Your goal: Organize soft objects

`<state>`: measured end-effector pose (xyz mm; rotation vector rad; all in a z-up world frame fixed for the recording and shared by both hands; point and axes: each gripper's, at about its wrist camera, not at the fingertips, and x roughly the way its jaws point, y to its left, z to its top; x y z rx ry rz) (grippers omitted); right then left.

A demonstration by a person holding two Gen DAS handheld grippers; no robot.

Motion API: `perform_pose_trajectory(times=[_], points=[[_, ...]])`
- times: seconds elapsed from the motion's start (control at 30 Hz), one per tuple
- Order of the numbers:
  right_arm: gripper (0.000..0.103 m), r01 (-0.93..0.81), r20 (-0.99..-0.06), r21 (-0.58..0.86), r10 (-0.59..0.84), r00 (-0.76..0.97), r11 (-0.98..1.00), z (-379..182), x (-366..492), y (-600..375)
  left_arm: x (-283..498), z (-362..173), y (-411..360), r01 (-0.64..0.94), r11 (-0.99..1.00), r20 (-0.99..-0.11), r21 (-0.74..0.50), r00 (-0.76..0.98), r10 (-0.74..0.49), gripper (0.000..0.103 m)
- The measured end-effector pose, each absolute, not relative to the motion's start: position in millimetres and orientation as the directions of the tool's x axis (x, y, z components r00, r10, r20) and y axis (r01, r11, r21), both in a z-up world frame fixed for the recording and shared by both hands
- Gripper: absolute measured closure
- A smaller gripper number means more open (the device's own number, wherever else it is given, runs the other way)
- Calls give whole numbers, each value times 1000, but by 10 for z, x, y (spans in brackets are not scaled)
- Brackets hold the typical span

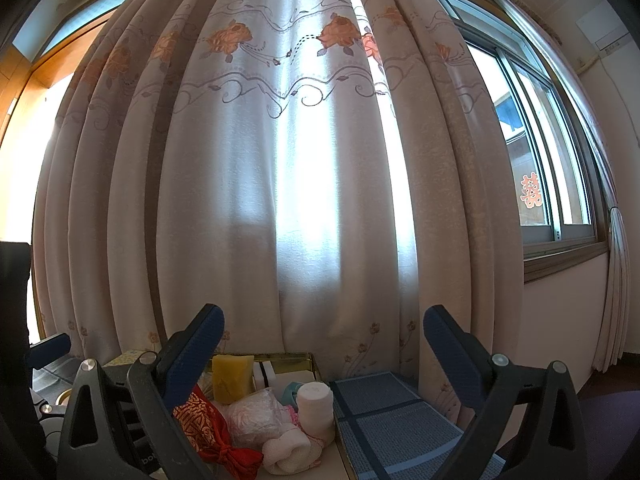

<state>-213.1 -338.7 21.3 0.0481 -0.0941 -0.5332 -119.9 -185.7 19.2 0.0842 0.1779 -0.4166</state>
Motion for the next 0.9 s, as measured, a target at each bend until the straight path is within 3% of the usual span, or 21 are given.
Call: perform_pose_trajectory(times=[0.9], points=[[1, 504, 79, 70, -508, 857, 861, 209, -2134, -3391, -1209, 199, -1861, 412, 909, -186, 54, 899, -397, 0]])
